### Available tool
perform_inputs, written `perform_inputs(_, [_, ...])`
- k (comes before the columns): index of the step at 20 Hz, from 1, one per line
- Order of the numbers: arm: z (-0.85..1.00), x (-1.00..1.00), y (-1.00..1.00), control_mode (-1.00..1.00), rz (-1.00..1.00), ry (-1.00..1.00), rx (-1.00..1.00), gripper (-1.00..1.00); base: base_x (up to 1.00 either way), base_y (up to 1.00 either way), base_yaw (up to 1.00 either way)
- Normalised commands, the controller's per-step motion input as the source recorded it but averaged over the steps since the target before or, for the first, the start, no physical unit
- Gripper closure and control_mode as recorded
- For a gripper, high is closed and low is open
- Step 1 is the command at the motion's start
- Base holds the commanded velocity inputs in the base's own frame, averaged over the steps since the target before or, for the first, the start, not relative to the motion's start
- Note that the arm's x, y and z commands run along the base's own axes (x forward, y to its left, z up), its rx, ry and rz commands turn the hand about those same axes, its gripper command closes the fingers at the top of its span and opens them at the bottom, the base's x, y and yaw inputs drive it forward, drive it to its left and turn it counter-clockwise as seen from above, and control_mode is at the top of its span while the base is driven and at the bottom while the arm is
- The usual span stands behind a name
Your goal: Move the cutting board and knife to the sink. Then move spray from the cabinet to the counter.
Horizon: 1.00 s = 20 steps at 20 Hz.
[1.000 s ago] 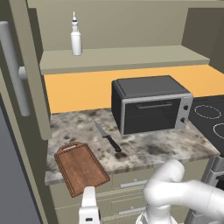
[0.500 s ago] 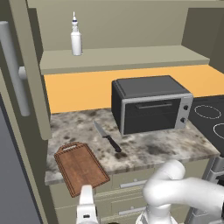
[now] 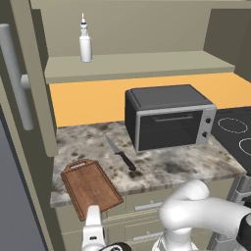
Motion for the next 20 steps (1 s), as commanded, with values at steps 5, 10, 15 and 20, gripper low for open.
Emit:
perform_inputs(5, [-0.24, 0.14, 0.13, -1.00, 0.00, 0.00, 0.00, -1.00, 0.00, 0.00, 0.00])
perform_inputs(10, [-0.23, 0.12, 0.14, -1.00, 0.00, 0.00, 0.00, -1.00, 0.00, 0.00, 0.00])
perform_inputs(15, [-0.12, 0.15, 0.11, -1.00, 0.00, 0.00, 0.00, -1.00, 0.00, 0.00, 0.00])
perform_inputs(20, [-0.17, 0.13, 0.08, -1.00, 0.00, 0.00, 0.00, -1.00, 0.00, 0.00, 0.00])
